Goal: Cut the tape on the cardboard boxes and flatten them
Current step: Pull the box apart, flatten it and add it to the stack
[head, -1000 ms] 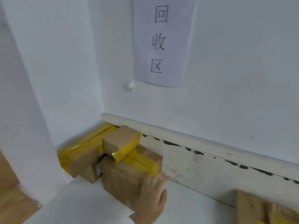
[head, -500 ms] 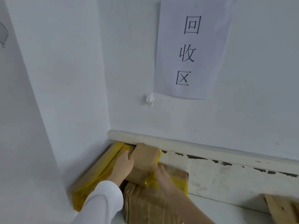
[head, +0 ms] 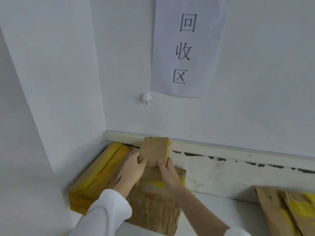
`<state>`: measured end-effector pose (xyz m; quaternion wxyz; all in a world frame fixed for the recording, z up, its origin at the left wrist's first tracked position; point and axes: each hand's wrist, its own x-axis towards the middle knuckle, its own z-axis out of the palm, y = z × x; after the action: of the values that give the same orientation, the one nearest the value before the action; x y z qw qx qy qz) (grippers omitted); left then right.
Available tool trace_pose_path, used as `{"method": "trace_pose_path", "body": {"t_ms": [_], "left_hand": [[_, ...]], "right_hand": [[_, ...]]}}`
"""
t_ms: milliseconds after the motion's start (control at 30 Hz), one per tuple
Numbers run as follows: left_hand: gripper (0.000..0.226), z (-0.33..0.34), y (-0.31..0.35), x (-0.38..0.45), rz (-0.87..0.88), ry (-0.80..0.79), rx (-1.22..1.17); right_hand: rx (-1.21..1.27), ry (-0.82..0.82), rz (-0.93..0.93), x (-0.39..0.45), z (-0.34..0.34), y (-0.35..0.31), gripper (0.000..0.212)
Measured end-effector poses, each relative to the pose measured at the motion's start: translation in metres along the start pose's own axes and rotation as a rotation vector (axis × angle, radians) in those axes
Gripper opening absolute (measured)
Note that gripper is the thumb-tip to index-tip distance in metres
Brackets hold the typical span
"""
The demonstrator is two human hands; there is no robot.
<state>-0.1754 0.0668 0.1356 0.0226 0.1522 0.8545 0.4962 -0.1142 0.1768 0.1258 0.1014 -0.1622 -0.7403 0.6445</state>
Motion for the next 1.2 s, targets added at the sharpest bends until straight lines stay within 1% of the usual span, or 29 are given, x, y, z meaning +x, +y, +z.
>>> {"method": "trace_pose_path", "body": {"t_ms": [33, 100, 167, 200, 267, 333, 367, 400, 433, 500, 533, 567, 600, 667, 700, 733, 767, 800, 833, 867, 900, 933, 967, 1000, 1033, 1067, 1100, 1167, 1200], "left_hand": [[0.026, 0.006, 0.007, -0.013, 0.026, 0.007, -0.043], [0.027, 0.023, 0.017, -0.043, 0.049, 0.023, -0.144], [0.030, 0.044, 0.017, -0.076, 0.032, -0.017, -0.252], [0.028, 0.056, 0.013, -0.093, 0.000, -0.064, -0.316], [0.021, 0.081, 0.003, -0.128, -0.143, -0.175, -0.475], [0.021, 0.109, -0.016, -0.163, -0.319, -0.263, -0.656], [0.022, 0.120, -0.025, -0.180, -0.399, -0.294, -0.724], [0.026, 0.131, -0.033, -0.193, -0.471, -0.320, -0.758], [0.034, 0.139, -0.041, -0.205, -0.547, -0.359, -0.766], [0.048, 0.151, -0.051, -0.223, -0.670, -0.458, -0.710], [0.055, 0.154, -0.062, -0.232, -0.696, -0.483, -0.664], [0.060, 0.157, -0.069, -0.239, -0.742, -0.478, -0.657], [0.062, 0.159, -0.077, -0.244, -0.760, -0.449, -0.630], [0.059, 0.163, -0.085, -0.241, -0.713, -0.427, -0.481], [0.058, 0.164, -0.084, -0.235, -0.731, -0.393, -0.448], [0.058, 0.165, -0.084, -0.228, -0.759, -0.347, -0.400], [0.062, 0.164, -0.085, -0.220, -0.750, -0.308, -0.322], [0.067, 0.160, -0.085, -0.214, -0.681, -0.245, -0.243], [0.071, 0.156, -0.086, -0.209, -0.574, -0.167, -0.177], [0.070, 0.151, -0.089, -0.204, -0.418, -0.101, -0.127], [0.064, 0.147, -0.094, -0.200, -0.257, -0.086, -0.081], [0.054, 0.145, -0.096, -0.195, -0.128, -0.124, -0.063], [0.043, 0.144, -0.098, -0.192, -0.062, -0.200, -0.059], [0.036, 0.144, -0.098, -0.190, -0.036, -0.279, -0.055], [0.035, 0.143, -0.100, -0.188, -0.033, -0.331, -0.056], [0.038, 0.143, -0.101, -0.186, -0.041, -0.352, -0.070], [0.043, 0.142, -0.102, -0.185, -0.068, -0.354, -0.095], [0.049, 0.143, -0.106, -0.184, -0.141, -0.353, -0.159], [0.045, 0.143, -0.107, -0.184, -0.156, -0.350, -0.156]], "right_hand": [[-0.019, 0.010, -0.022, -0.011, -0.012, -0.002, 0.028], [-0.047, 0.008, -0.067, -0.037, -0.037, 0.001, 0.023], [-0.121, 0.028, -0.156, -0.069, -0.062, 0.015, 0.030], [-0.196, 0.029, -0.177, -0.084, -0.074, 0.023, 0.040], [-0.411, 0.013, -0.130, -0.115, -0.094, 0.049, 0.062], [-0.650, -0.033, -0.075, -0.148, -0.108, 0.082, 0.069], [-0.778, -0.008, -0.132, -0.164, -0.108, 0.094, 0.069], [-0.917, 0.077, -0.261, -0.180, -0.108, 0.105, 0.069], [-0.965, 0.121, -0.277, -0.193, -0.107, 0.112, 0.071], [-1.135, 0.202, -0.315, -0.213, -0.103, 0.134, 0.066], [-1.167, 0.186, -0.343, -0.221, -0.099, 0.144, 0.069], [-1.177, 0.116, -0.355, -0.226, -0.097, 0.156, 0.076], [-1.194, 0.091, -0.378, -0.229, -0.096, 0.164, 0.079], [-1.328, 0.200, -0.415, -0.232, -0.088, 0.178, 0.078], [-1.385, 0.230, -0.421, -0.229, -0.084, 0.183, 0.080], [-1.416, 0.243, -0.441, -0.228, -0.081, 0.188, 0.071], [-1.425, 0.254, -0.459, -0.227, -0.079, 0.194, 0.058], [-1.425, 0.219, -0.450, -0.227, -0.077, 0.196, 0.053], [-1.428, 0.167, -0.442, -0.226, -0.074, 0.201, 0.053], [-1.424, 0.124, -0.427, -0.227, -0.074, 0.203, 0.053], [-1.432, 0.109, -0.431, -0.228, -0.075, 0.206, 0.052], [-1.431, 0.098, -0.440, -0.229, -0.077, 0.208, 0.050], [-1.448, 0.115, -0.467, -0.228, -0.080, 0.213, 0.049], [-1.466, 0.125, -0.485, -0.225, -0.083, 0.214, 0.052], [-1.472, 0.095, -0.485, -0.221, -0.086, 0.215, 0.063], [-1.469, 0.023, -0.476, -0.219, -0.090, 0.217, 0.076], [-1.460, -0.049, -0.460, -0.218, -0.094, 0.217, 0.081], [-1.420, -0.136, -0.437, -0.218, -0.099, 0.206, 0.075], [-1.378, -0.189, -0.420, -0.219, -0.103, 0.199, 0.072]]}}
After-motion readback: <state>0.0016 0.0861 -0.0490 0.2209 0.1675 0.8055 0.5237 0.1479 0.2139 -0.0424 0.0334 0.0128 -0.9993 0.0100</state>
